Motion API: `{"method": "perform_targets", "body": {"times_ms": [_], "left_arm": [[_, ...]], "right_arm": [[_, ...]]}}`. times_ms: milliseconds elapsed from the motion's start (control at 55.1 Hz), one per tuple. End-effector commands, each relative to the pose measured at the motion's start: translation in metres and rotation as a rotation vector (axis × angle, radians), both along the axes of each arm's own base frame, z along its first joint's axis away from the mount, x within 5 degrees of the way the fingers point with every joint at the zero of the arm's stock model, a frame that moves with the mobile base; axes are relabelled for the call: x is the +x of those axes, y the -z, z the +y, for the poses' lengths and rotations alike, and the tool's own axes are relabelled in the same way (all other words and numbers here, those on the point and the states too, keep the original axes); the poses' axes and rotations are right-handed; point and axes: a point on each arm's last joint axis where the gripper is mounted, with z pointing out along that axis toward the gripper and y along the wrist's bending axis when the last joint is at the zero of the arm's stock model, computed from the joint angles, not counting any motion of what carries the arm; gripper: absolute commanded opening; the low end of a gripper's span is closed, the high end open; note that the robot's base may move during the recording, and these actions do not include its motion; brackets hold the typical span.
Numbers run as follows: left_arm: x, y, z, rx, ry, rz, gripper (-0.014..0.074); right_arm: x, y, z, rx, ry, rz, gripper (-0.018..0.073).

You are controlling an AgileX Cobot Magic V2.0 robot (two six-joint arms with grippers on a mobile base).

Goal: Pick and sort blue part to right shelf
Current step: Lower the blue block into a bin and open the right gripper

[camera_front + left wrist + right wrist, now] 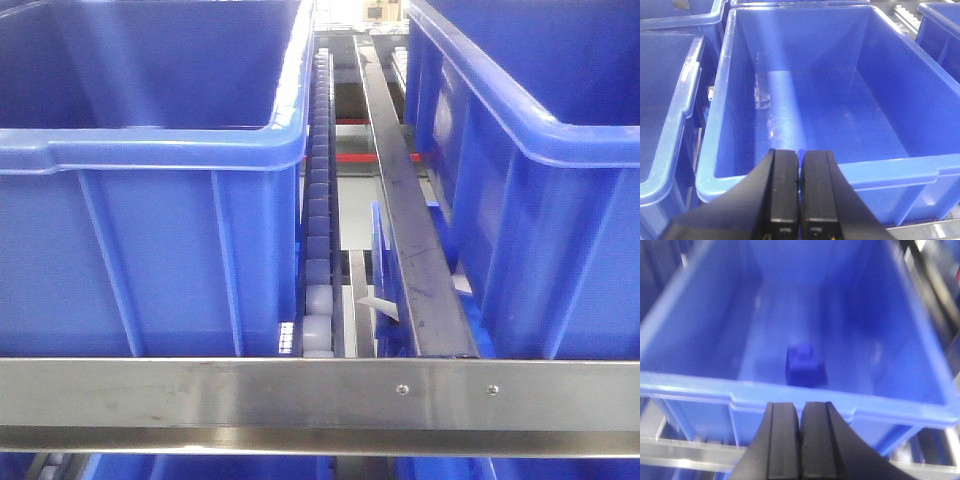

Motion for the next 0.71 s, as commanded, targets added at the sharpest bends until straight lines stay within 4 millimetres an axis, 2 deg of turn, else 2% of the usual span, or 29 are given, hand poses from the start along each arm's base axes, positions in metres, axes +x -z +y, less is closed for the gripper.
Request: {"method": "perform_targets", "body": {"times_ms": [0, 580, 689], "left_arm": [[0.0004, -0.0146, -0.0008, -0.036, 0.011, -0.092, 0.0122], [0.0004, -0.0146, -0.0008, -0.036, 0.011, -0.092, 0.0122], [0.0028, -0.0082, -0.0013, -0.032, 0.01, -0.07, 0.0122]], "right_arm": [[-0.0105, -0.0167, -0.0001, -0.007, -0.001, -0.177, 0.0059], [-0.0129, -0.0168, -0.0001, -0.007, -0.001, -0.19, 0.0059], [-0.0129, -0.0168, -0.0001, -0.007, -0.001, -0.19, 0.0059]]}}
